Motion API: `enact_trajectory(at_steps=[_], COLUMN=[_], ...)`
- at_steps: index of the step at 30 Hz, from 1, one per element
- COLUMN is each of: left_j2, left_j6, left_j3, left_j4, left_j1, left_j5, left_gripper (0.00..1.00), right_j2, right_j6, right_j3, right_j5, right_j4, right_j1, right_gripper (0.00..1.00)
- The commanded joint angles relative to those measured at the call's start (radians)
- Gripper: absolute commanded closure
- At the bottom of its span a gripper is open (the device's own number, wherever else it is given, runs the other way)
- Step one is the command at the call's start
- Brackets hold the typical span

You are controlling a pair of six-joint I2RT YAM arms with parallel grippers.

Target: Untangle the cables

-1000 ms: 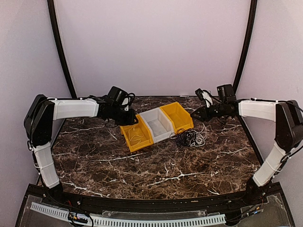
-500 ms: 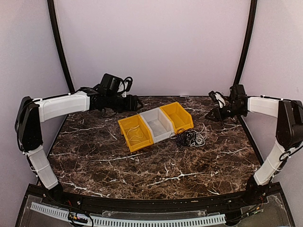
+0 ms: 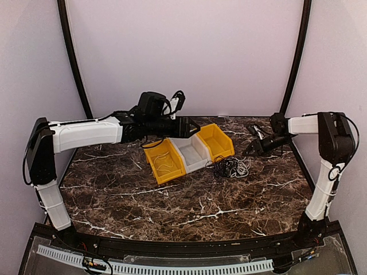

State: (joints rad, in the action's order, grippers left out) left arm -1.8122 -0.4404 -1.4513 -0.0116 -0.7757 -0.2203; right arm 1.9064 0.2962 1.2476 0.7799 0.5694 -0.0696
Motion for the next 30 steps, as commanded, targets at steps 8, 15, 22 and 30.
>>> enact_trajectory(at_steps=[8, 15, 22, 30], left_j2=[-0.065, -0.171, -0.320, -0.549], left_j6=[-0.047, 0.032, 0.158, 0.185], left_j3=[0.004, 0.016, -0.028, -0.228], left_j4=[-0.182, -0.426, -0.611, -0.682], left_j1=[-0.020, -0.113, -0.187, -0.205], left_j5=[-0.064, -0.023, 0.018, 0.027], left_gripper=[0.39, 0.31, 0.23, 0.27], right_j2=[-0.016, -0.173, -0.300, -0.345], right_j6=[-0.043, 0.039, 0.100, 0.112], right_j3=[0.038, -0.018, -0.079, -0.065], right_j5=[0.117, 0.227, 0.289, 0.322], right_j4=[-0.014, 0.059, 0.114, 0.151], right_j1=[0.001, -0.016, -0.069, -0.104], right_gripper=[1.00, 1.00, 1.00, 1.00])
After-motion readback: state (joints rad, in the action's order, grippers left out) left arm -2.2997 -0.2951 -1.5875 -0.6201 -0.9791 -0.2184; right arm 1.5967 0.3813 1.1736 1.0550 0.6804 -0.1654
